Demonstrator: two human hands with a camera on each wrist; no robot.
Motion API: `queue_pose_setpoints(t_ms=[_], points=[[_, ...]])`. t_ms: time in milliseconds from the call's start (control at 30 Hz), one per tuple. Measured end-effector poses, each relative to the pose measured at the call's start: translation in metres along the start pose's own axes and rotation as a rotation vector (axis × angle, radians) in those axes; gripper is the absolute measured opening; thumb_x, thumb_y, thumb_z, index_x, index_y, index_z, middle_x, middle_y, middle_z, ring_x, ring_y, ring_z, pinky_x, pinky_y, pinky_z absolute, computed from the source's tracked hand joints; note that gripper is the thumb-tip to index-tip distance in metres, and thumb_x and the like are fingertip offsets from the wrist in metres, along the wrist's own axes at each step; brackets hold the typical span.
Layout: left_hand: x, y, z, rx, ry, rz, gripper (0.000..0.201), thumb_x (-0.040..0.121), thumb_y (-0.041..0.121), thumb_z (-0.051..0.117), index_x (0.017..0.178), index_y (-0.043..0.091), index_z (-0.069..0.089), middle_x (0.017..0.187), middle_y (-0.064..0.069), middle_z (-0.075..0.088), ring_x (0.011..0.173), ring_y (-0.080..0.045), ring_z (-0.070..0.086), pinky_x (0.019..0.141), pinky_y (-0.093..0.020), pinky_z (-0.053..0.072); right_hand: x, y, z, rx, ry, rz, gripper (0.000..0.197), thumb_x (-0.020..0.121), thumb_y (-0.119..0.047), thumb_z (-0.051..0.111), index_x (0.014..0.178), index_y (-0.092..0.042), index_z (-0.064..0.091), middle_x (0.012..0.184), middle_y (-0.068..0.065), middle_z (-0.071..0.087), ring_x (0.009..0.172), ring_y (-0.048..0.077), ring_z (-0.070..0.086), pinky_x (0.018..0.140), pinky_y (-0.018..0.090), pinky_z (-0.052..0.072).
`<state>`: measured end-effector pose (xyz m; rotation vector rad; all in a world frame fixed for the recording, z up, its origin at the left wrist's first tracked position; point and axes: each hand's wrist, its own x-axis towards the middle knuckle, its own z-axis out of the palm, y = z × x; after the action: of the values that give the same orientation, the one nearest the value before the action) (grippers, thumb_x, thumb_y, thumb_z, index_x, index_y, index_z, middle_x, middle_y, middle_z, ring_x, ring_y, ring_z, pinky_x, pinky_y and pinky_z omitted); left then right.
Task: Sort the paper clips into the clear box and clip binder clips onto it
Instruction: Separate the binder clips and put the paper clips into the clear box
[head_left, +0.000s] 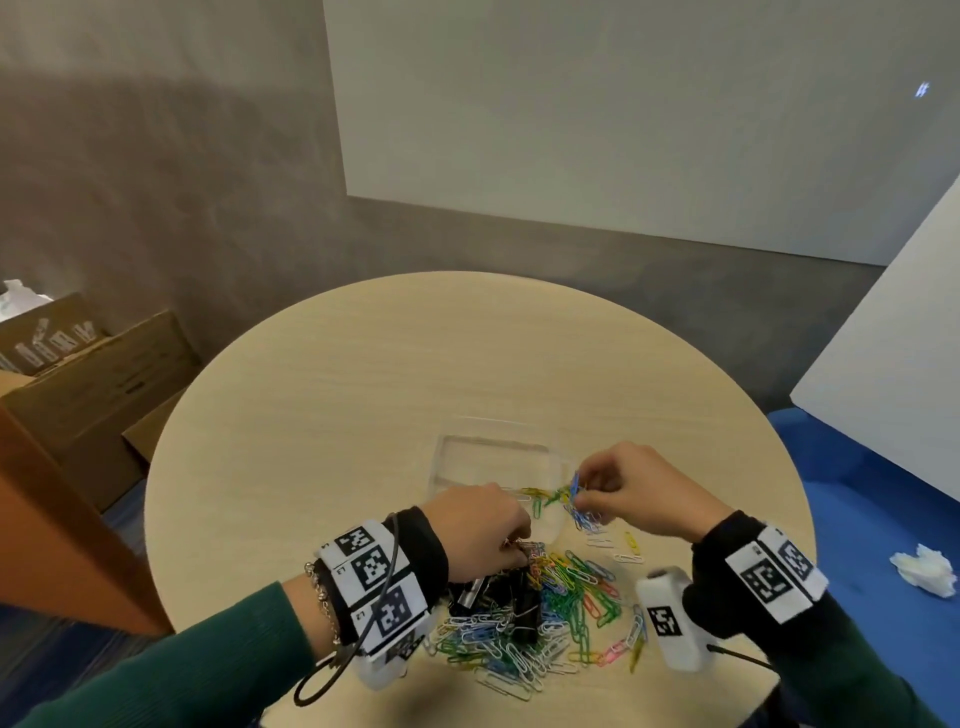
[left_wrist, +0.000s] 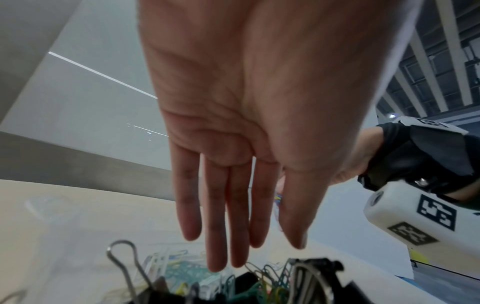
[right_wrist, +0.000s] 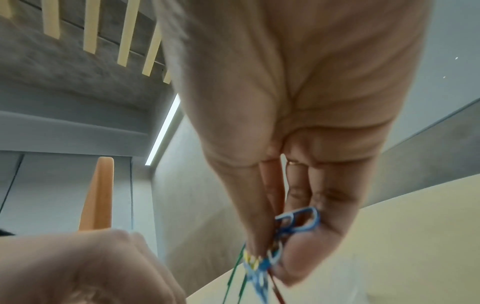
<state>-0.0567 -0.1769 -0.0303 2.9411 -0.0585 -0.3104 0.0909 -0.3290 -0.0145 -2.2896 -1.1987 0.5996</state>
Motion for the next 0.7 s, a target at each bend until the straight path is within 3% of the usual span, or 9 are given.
queue_pose_setpoints(t_ms=[67,167,267,367,433,500,567,633,700], points=[[0.001,0.001,0.002,0.01,-0.008,-0.004,0.033,0.093,0.036,0.055,0.114,0.012,0.064,0.109,-0.011,0.068,0.102,-0.029,0.061,0.084,-0.042,0.052,0.009,-0.005,0.007,0.071,0.073,-0.017,0.006,0.086,-0.017,0.068,0.087,-0.013,0.072,0.073,0.001,0.073,0.067,0.009,0.069,0.072,0.029,0.057],[0.002,0.002,0.002,0.012,-0.016,-0.027,0.035,0.093,0.037,0.055,0.118,0.015,0.062,0.113,-0.01,0.066,0.106,-0.027,0.059,0.086,-0.041,0.051,0.016,-0.009,0.017,0.107,0.107,-0.041,0.024,0.089,-0.02,0.064,0.112,-0.016,0.069,0.102,-0.003,0.073,0.092,0.006,0.068,0.086,0.023,0.054],[-0.006,-0.008,-0.002,-0.03,0.014,-0.053,0.034,0.093,0.038,0.054,0.121,0.018,0.06,0.117,-0.004,0.065,0.106,-0.021,0.06,0.089,-0.038,0.051,0.011,-0.008,0.022,0.045,0.108,-0.06,0.029,0.091,-0.02,0.062,0.119,-0.018,0.064,0.11,-0.006,0.068,0.099,0.003,0.064,0.078,0.009,0.048],[-0.019,-0.022,-0.007,-0.085,0.065,-0.081,0.03,0.092,0.038,0.057,0.116,0.021,0.06,0.113,0.003,0.066,0.1,-0.015,0.061,0.086,-0.034,0.052,-0.003,-0.006,0.025,-0.071,0.14,-0.121,0.02,0.09,-0.025,0.063,0.109,-0.02,0.067,0.104,-0.006,0.066,0.091,0.003,0.062,0.072,0.015,0.05],[-0.027,-0.029,-0.006,-0.12,0.029,-0.091,0.036,0.087,0.043,0.062,0.118,0.025,0.058,0.114,0.007,0.062,0.098,-0.012,0.059,0.083,-0.031,0.051,-0.013,-0.009,0.029,-0.141,0.048,-0.183,0.018,0.086,-0.032,0.067,0.101,-0.022,0.068,0.096,-0.008,0.065,0.084,0.005,0.061,0.068,0.015,0.05],[-0.033,-0.031,-0.001,-0.137,-0.05,-0.078,0.052,0.079,0.048,0.069,0.125,0.03,0.052,0.12,0.009,0.053,0.101,-0.011,0.056,0.083,-0.031,0.048,-0.022,-0.013,0.036,-0.163,-0.097,-0.208,0.029,0.078,-0.041,0.073,0.102,-0.025,0.066,0.093,-0.011,0.06,0.085,0.006,0.058,0.068,0.014,0.046],[-0.035,-0.028,0.005,-0.11,-0.113,-0.062,0.067,0.073,0.049,0.073,0.131,0.034,0.045,0.125,0.01,0.046,0.106,-0.013,0.053,0.084,-0.033,0.047,-0.028,-0.016,0.045,-0.207,-0.203,-0.202,0.051,0.068,-0.05,0.077,0.112,-0.032,0.058,0.104,-0.012,0.055,0.092,0.006,0.054,0.077,0.021,0.048],[-0.035,-0.024,0.012,-0.058,-0.145,-0.047,0.074,0.071,0.047,0.076,0.134,0.033,0.041,0.126,0.008,0.044,0.109,-0.016,0.051,0.083,-0.033,0.045,-0.032,-0.02,0.055,-0.306,-0.247,-0.196,0.07,0.063,-0.056,0.078,0.122,-0.038,0.045,0.118,-0.011,0.048,0.102,0.01,0.05,0.085,0.031,0.049],[-0.034,-0.021,0.017,-0.02,-0.146,-0.039,0.074,0.071,0.042,0.078,0.134,0.031,0.042,0.125,0.005,0.044,0.109,-0.017,0.05,0.083,-0.033,0.044,-0.034,-0.025,0.065,-0.393,-0.236,-0.202,0.075,0.063,-0.055,0.078,0.124,-0.039,0.039,0.121,-0.01,0.043,0.102,0.013,0.051,0.08,0.034,0.049]])
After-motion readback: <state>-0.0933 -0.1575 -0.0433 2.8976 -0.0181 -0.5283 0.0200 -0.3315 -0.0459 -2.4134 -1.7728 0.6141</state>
